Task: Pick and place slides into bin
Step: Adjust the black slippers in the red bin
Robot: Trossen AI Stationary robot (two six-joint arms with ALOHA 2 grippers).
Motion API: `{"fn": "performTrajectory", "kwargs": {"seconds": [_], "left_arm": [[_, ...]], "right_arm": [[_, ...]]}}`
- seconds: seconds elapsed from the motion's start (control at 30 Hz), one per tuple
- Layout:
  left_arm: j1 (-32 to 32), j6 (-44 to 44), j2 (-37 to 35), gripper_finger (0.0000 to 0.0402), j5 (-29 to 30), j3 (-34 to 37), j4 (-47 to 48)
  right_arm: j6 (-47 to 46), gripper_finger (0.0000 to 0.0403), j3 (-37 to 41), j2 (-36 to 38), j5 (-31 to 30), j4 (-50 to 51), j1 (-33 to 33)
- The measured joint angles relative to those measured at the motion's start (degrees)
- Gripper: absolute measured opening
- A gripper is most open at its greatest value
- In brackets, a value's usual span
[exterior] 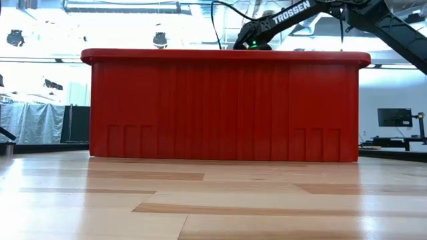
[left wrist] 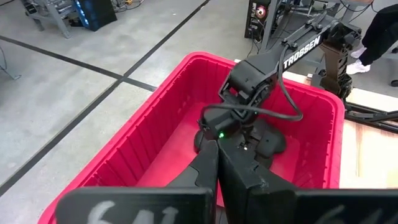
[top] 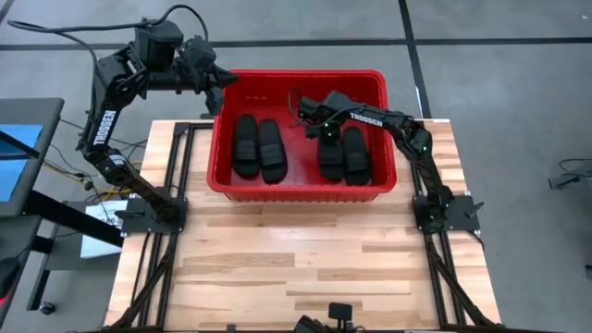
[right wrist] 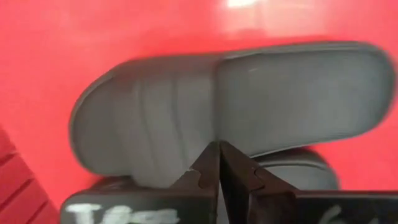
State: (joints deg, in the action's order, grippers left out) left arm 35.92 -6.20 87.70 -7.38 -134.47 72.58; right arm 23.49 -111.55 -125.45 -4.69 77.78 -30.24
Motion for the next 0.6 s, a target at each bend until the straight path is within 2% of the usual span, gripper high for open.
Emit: {"fn": "performTrajectory", "kwargs": {"seconds": [0.3, 0.6], "left_arm": [[0.0, 0.0, 0.0, 0.0000, -2.4, 0.0, 0.0], [0.0, 0.0, 0.0, 0.0000, -2.6, 0.0, 0.0]], "right_arm": [[0.2, 0.0000, -3.4, 0.0, -3.5, -1.9, -3.2], [2.7, 0.0000, -2.8, -1.5, -3.0, -1.0, -4.6]]}}
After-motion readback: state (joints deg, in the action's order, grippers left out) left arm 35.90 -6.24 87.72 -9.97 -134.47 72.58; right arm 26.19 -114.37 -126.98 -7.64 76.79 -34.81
